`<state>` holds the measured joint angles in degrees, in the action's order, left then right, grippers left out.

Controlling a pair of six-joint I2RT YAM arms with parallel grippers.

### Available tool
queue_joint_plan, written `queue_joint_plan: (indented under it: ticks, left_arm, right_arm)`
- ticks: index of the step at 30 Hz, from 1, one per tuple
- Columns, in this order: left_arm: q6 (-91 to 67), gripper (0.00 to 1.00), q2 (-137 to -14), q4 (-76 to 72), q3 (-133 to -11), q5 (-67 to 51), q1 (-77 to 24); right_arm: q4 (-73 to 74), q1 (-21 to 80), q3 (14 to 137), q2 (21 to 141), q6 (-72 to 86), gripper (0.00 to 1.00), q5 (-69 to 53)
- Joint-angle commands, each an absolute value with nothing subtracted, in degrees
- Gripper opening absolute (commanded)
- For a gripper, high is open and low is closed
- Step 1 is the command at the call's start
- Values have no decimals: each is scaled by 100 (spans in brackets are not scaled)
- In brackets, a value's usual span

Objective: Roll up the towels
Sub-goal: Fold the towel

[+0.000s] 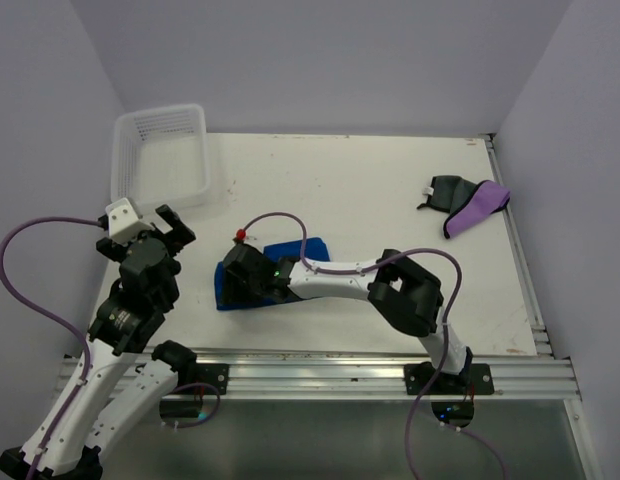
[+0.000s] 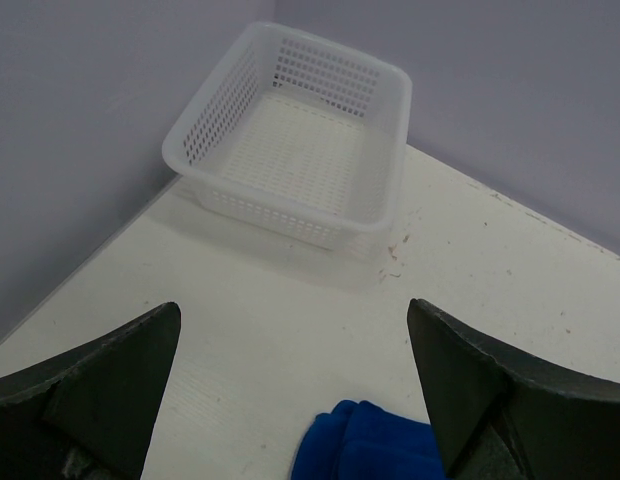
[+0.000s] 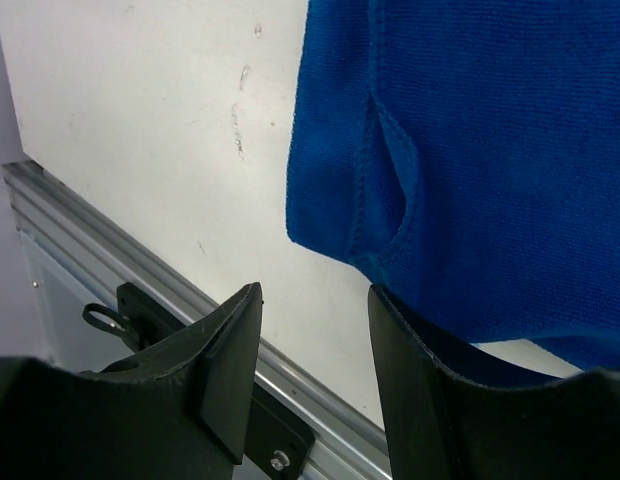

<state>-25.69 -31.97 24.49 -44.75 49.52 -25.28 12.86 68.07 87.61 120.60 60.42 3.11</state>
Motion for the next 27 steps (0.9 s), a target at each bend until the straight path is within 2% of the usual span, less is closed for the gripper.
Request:
queue_joint_plan:
  ticks: [1, 6, 16, 20, 27]
  left_arm:
    - [-2443, 99, -3129, 2197, -4500, 5001, -2558]
    - [-2373, 99, -3050, 2118, -4456, 5045, -2558]
    - [-2180, 99, -3146, 1960, -4403, 4632, -2566]
    - [-2066, 99, -3234, 1802, -4368, 4264, -2558]
    - [-1907, 99, -3366, 1609, -4254, 3614, -2558]
  right_arm:
    - [1002, 6768, 8736, 11778, 5977, 51, 141]
    - [573, 6286, 8070, 10901, 6239, 56, -148]
    - [782, 4686, 6119, 8862, 5775, 56, -193]
    - [1124, 4070, 5722, 8692, 5336, 51, -255]
    - [1318, 3525, 5660, 9131, 4782, 51, -537]
